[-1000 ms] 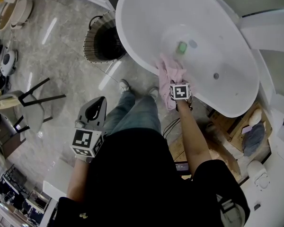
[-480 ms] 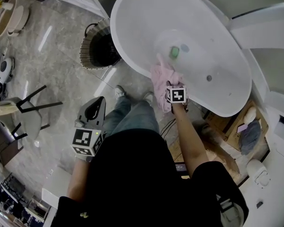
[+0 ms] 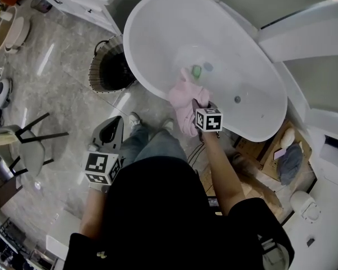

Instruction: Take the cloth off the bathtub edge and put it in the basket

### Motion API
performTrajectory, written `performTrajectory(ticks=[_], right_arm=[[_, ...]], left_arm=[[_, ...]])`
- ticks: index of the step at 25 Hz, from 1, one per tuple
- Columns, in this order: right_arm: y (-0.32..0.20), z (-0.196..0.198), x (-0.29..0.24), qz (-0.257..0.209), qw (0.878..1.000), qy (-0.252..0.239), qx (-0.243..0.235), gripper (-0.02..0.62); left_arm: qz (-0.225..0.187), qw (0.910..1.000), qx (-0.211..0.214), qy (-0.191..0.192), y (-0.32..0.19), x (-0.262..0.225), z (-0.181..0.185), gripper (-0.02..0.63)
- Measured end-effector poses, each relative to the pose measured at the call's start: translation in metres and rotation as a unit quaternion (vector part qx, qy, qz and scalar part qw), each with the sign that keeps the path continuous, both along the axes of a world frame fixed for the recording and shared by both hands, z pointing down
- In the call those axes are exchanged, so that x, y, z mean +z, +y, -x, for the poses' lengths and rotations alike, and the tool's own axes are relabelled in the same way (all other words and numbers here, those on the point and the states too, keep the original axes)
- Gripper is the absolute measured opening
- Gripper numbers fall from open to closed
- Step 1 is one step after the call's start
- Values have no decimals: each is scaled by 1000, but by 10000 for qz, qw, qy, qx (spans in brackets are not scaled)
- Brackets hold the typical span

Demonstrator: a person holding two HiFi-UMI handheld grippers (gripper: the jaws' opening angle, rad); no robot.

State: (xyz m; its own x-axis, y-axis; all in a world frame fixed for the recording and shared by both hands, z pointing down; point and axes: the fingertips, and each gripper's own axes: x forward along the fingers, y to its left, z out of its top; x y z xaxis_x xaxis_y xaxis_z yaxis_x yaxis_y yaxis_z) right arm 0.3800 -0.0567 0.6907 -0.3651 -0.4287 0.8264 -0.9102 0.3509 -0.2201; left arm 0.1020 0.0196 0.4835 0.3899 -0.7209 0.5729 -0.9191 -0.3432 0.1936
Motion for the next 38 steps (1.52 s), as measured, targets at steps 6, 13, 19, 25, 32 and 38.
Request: performTrajectory(ticks=[6, 13, 19, 25, 32, 38], right_arm=[[-13, 0, -75, -492, 9980, -390, 109, 71], [-11, 16, -165, -972, 9918, -833, -34, 71], [-12, 38, -228, -1341, 9846, -1099, -222, 71], [-9, 60, -279, -1613, 9769, -1319, -464, 71], [-6, 91, -311, -1748, 9676, -1598, -873, 71], [-3, 130, -325, -1745, 9572, -1824, -1417, 72]], left_arm=[[-269, 9996, -46, 100, -10, -24, -5, 6], [-625, 9980, -76, 110, -15, -56, -5, 6], [-921, 9955, -165, 155, -19, -83, 4, 6], [-1156, 9929, -255, 134, -16, -104, 16, 6], [-1271, 9901, -583, 69, 0, -117, 35, 6], [-1271, 9862, -1058, 52, 19, -118, 54, 6]])
